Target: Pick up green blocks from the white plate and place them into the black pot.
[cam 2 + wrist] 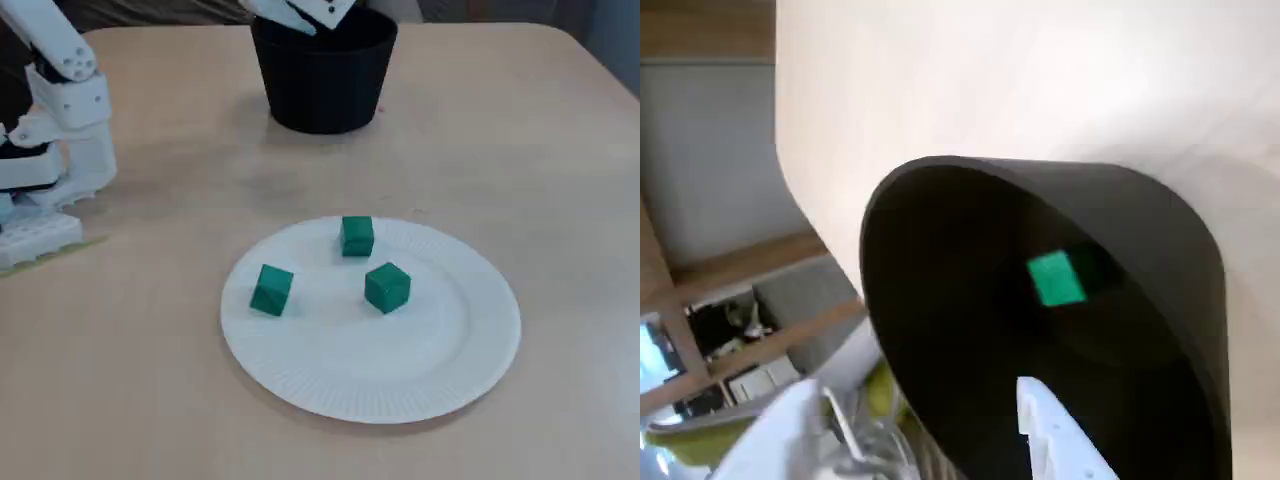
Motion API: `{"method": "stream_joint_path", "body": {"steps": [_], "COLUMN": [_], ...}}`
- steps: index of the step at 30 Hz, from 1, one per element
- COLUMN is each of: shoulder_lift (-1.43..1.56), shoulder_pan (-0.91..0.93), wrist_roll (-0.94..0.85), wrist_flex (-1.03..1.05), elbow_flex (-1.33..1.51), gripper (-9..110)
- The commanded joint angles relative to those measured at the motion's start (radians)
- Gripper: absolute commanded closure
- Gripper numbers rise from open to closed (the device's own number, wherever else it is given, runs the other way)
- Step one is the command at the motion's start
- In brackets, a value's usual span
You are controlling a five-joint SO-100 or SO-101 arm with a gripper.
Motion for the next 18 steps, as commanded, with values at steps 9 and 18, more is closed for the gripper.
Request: {"method": "stream_joint_path", "body": {"steps": [9,18], "shoulder_lift": [-0.106,-0.232], "shoulder_pan": [0.652,0.973], "wrist_roll": [-0.008,0.334], "wrist_flex": [0.449,0.471], "elbow_flex": [-0.4,-0.39], "gripper": [104,104]}}
